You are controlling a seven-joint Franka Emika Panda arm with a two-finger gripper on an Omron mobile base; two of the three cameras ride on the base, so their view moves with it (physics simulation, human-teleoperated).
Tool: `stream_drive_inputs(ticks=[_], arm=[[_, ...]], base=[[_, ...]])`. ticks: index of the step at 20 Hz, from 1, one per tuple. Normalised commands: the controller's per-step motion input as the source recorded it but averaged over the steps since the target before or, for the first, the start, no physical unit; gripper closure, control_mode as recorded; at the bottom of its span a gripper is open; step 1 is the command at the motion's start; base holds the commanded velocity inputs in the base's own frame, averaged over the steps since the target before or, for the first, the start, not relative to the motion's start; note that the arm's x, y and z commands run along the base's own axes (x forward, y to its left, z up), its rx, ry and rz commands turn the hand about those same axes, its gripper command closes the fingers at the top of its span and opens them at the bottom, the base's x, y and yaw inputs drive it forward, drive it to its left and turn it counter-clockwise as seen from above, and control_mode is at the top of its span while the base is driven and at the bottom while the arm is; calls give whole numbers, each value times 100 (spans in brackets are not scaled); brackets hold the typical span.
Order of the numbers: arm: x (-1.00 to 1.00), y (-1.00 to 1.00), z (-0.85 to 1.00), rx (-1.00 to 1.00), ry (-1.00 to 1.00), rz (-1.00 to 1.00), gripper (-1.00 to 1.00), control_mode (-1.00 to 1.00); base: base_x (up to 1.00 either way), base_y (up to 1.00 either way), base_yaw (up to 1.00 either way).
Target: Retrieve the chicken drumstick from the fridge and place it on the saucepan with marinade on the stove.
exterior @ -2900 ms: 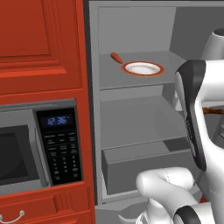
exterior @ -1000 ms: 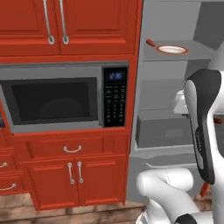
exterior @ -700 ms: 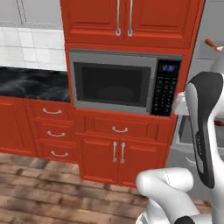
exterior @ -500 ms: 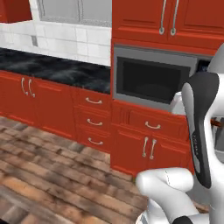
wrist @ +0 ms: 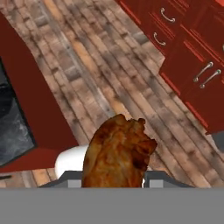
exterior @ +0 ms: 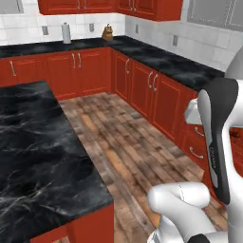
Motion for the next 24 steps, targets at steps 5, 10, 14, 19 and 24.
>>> stream_drive_inputs(ticks=[5,10,14,19,24], arm=[[0,0,0,0,0,0,100,100],[0,0,0,0,0,0,100,100],[0,0,0,0,0,0,100,100],[0,0,0,0,0,0,100,100],[0,0,0,0,0,0,100,100]], base=[[-21,7,100],[-23,18,100],[-51,54,90],[-37,59,92],[-20,80,87]])
